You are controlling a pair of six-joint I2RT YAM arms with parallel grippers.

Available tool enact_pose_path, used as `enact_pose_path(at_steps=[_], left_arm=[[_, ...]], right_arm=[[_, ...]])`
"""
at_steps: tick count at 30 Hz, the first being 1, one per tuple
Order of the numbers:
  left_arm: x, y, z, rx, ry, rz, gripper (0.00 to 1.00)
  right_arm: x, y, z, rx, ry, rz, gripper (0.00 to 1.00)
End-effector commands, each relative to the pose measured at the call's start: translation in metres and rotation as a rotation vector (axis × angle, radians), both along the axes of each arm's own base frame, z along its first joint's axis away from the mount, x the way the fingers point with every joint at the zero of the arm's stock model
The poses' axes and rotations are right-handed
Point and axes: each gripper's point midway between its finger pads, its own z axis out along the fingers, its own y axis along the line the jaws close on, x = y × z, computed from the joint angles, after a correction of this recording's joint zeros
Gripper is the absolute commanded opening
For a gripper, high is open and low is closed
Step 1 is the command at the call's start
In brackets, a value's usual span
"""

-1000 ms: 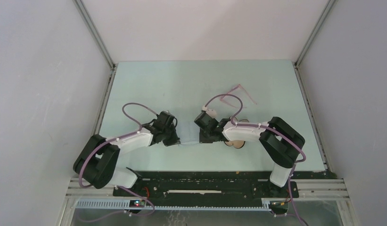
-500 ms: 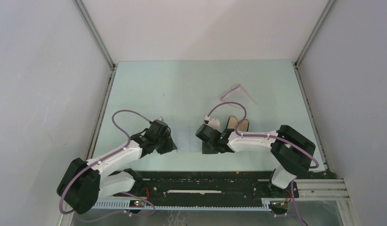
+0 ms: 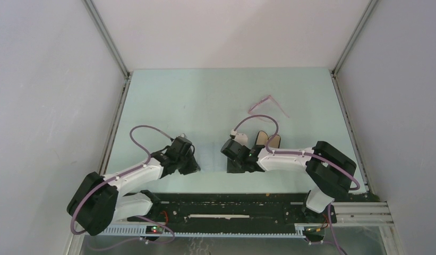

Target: Organize the sunglasses

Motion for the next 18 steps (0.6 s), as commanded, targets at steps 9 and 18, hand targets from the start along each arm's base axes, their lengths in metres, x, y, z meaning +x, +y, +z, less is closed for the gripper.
enact_pose_path(at_steps=[9, 18], left_arm=[[-0.0037, 0.0002, -0.0135, 0.005, 0.013, 0.003, 0.17], [-0.0042, 0.0007, -0.0111, 0.003, 0.010, 0.002, 0.03]], right_arm=[[0.0063, 0.0150, 0.0000, 0.063, 0.002, 0.008, 0.35], [0.0090, 0.0135, -0.0053, 0.058, 0.011, -0.004, 0.26]])
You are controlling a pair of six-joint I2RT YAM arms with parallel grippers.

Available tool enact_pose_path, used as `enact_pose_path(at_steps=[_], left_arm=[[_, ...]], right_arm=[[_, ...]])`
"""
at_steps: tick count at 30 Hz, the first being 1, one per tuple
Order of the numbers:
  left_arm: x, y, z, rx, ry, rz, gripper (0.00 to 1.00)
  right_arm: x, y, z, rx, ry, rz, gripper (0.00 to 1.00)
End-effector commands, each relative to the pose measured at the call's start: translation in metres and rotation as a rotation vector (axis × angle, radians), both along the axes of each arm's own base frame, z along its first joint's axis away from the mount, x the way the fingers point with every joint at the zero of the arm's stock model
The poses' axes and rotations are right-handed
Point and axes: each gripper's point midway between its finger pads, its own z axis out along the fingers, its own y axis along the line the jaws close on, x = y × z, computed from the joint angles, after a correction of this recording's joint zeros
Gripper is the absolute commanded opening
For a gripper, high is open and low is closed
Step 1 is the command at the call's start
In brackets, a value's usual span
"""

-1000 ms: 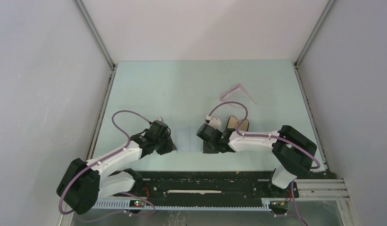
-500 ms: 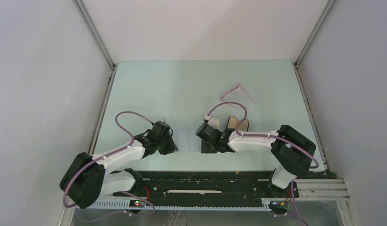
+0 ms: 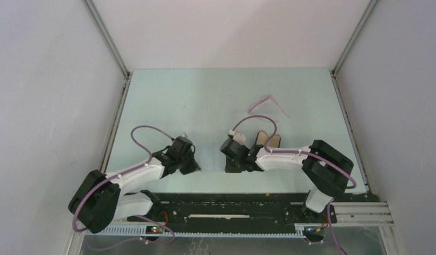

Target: Organize the sunglasses

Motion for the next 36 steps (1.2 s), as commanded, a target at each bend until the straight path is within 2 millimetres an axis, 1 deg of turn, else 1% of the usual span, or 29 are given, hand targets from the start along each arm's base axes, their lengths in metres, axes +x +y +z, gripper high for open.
enact_pose_path(at_steps=[1, 10, 13, 15, 19, 22, 23, 26, 27, 28, 29, 31, 36], left_arm=[[-0.009, 0.006, -0.008, 0.026, 0.023, -0.001, 0.01], [-0.010, 0.007, -0.005, 0.027, 0.023, -0.001, 0.00], [-0.010, 0.010, 0.000, 0.030, 0.012, 0.009, 0.00], [-0.010, 0.012, 0.004, 0.027, 0.000, 0.015, 0.00], [-0.013, 0.015, 0.008, 0.020, -0.015, 0.026, 0.00], [-0.013, 0.016, 0.008, 0.019, -0.019, 0.035, 0.00], [-0.013, 0.016, 0.009, 0.018, -0.021, 0.036, 0.03], [-0.011, 0.013, 0.009, 0.008, -0.024, 0.030, 0.23], [-0.010, 0.012, 0.009, 0.005, -0.026, 0.029, 0.32], [-0.010, 0.011, 0.009, 0.004, -0.028, 0.026, 0.37], [-0.010, 0.010, 0.009, 0.004, -0.028, 0.021, 0.39], [-0.008, 0.009, 0.008, 0.009, -0.027, 0.019, 0.41], [-0.005, 0.007, 0.004, 0.020, -0.016, 0.017, 0.40]], right_arm=[[0.007, 0.002, -0.002, 0.007, -0.010, -0.015, 0.24], [0.009, 0.002, -0.002, 0.012, -0.010, -0.016, 0.05], [0.009, 0.001, 0.000, 0.011, -0.014, -0.017, 0.01], [0.008, 0.000, 0.002, 0.007, -0.019, -0.014, 0.02], [0.008, -0.001, 0.008, 0.007, -0.034, -0.015, 0.08], [0.009, -0.003, 0.012, 0.006, -0.046, -0.017, 0.21], [0.011, -0.004, 0.013, 0.005, -0.050, -0.019, 0.24], [0.016, -0.008, 0.013, 0.002, -0.054, -0.034, 0.27], [0.017, -0.007, 0.014, 0.007, -0.054, -0.034, 0.27], [0.017, -0.007, 0.015, 0.011, -0.054, -0.031, 0.29], [0.017, -0.005, 0.014, 0.015, -0.053, -0.028, 0.30], [0.017, -0.003, 0.012, 0.023, -0.045, -0.021, 0.32], [0.014, 0.002, 0.006, 0.036, -0.020, -0.020, 0.33]])
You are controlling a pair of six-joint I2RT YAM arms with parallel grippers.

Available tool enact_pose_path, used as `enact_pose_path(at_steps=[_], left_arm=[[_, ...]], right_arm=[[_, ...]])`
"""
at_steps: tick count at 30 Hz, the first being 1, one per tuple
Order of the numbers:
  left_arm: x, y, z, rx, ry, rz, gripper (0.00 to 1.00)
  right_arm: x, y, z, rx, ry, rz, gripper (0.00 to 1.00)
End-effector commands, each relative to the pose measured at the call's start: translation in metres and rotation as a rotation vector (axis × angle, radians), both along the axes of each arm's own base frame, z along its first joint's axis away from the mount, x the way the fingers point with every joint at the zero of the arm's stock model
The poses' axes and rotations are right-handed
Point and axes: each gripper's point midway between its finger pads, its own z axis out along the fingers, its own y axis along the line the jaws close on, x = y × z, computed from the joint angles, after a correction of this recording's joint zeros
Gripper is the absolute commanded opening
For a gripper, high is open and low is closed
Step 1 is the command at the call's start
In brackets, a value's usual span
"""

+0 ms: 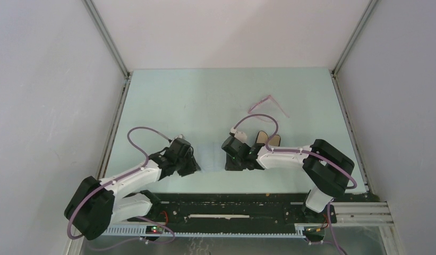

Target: Organize the sunglasses

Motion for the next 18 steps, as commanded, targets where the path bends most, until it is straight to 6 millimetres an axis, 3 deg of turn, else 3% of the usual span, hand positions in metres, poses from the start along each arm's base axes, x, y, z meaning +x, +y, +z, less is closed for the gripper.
enact_pose_path(at_steps=[1, 18], left_arm=[[0.003, -0.003, -0.005, 0.011, -0.006, -0.008, 0.40], [-0.005, -0.009, -0.018, 0.024, 0.033, -0.040, 0.32]], right_arm=[[0.004, 0.007, 0.004, 0.031, -0.011, -0.001, 0.33], [0.003, 0.008, 0.004, 0.032, -0.015, 0.003, 0.21]])
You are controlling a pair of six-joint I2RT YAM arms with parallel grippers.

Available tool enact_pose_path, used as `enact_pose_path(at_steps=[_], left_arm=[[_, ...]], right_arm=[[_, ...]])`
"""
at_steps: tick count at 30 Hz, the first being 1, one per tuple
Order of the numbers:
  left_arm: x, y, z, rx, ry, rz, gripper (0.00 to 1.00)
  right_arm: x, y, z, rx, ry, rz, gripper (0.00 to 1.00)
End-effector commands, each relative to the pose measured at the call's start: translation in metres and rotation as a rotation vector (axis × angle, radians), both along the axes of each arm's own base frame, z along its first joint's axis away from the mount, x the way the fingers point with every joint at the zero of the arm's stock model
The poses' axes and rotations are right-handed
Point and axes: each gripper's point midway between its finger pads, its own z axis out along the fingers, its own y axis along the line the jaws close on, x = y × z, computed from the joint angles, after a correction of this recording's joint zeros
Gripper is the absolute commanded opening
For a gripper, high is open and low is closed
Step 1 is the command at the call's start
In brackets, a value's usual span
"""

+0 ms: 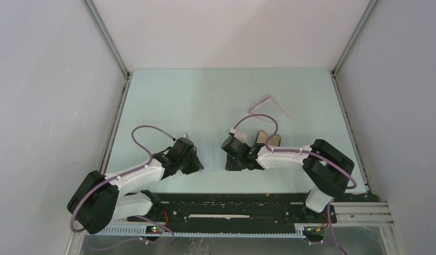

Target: Organize the sunglasses

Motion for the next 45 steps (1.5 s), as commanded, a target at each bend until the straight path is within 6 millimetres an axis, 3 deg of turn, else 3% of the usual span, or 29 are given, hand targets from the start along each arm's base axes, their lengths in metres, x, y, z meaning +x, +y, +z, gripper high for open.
enact_pose_path(at_steps=[1, 6, 10, 13, 19, 26, 30, 32, 36, 45], left_arm=[[-0.012, 0.005, -0.015, 0.044, 0.054, -0.013, 0.32], [-0.012, 0.004, -0.016, 0.046, 0.059, -0.022, 0.30], [-0.014, 0.005, -0.017, 0.049, 0.065, -0.021, 0.22], [-0.015, 0.007, -0.018, 0.056, 0.065, -0.015, 0.11], [-0.016, 0.009, -0.016, 0.059, 0.065, -0.007, 0.00], [-0.017, 0.009, -0.015, 0.062, 0.069, -0.009, 0.01], [-0.019, 0.011, -0.014, 0.065, 0.068, -0.007, 0.23], [-0.019, 0.013, -0.012, 0.063, 0.057, 0.003, 0.26], [-0.020, 0.015, -0.010, 0.062, 0.047, 0.012, 0.27], [-0.022, 0.015, -0.013, 0.066, 0.058, 0.010, 0.21]], right_arm=[[0.003, 0.004, 0.003, 0.013, -0.018, -0.006, 0.22], [0.004, 0.004, 0.003, 0.014, -0.021, -0.010, 0.21], [0.004, 0.003, 0.003, 0.012, -0.018, -0.009, 0.21], [0.004, 0.003, 0.004, 0.013, -0.022, -0.008, 0.16], [0.003, 0.004, 0.006, 0.015, -0.025, 0.000, 0.03], [0.001, 0.003, 0.007, 0.008, -0.028, 0.002, 0.03], [0.000, 0.002, 0.008, 0.003, -0.031, -0.004, 0.20], [-0.001, 0.002, 0.006, 0.000, -0.028, -0.004, 0.26], [-0.002, 0.002, 0.004, -0.003, -0.022, -0.004, 0.30], [-0.004, 0.005, 0.002, 0.005, -0.015, 0.011, 0.28]])
